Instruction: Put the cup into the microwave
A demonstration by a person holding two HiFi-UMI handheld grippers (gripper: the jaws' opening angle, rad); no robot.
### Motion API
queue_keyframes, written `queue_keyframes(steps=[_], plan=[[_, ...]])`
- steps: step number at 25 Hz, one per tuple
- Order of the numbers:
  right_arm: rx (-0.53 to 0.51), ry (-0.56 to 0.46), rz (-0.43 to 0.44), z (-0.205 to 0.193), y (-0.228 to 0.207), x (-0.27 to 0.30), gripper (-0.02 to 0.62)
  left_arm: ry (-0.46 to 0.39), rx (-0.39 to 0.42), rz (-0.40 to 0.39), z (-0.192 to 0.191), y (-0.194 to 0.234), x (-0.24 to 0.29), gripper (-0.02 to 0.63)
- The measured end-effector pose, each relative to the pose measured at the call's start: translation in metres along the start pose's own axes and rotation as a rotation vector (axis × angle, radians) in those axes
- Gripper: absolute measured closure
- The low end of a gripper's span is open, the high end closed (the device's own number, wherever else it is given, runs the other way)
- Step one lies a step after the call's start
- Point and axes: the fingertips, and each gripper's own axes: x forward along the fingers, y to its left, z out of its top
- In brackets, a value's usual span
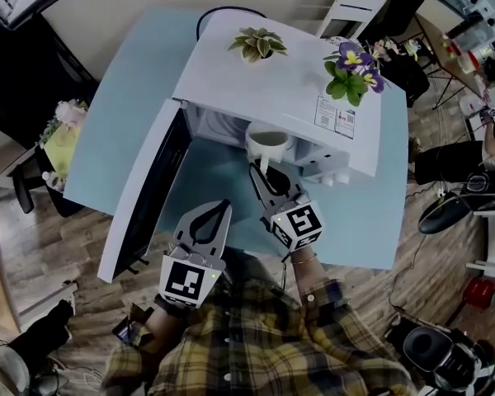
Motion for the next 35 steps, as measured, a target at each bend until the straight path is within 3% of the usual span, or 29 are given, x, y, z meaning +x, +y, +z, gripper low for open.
queue_keyframes(steps=[22, 35], plan=[[-0.07, -0.029, -0.055, -0.007, -0.028, 0.042, 0.548, -0.006, -0.006, 0.025, -0.002, 0.018, 0.004, 0.614], [-0.033, 0.058, -0.116, -0.028, -0.046, 0.059, 0.548, -0.008, -0.014, 0.008, -0.002, 0.021, 0.014, 0.614]])
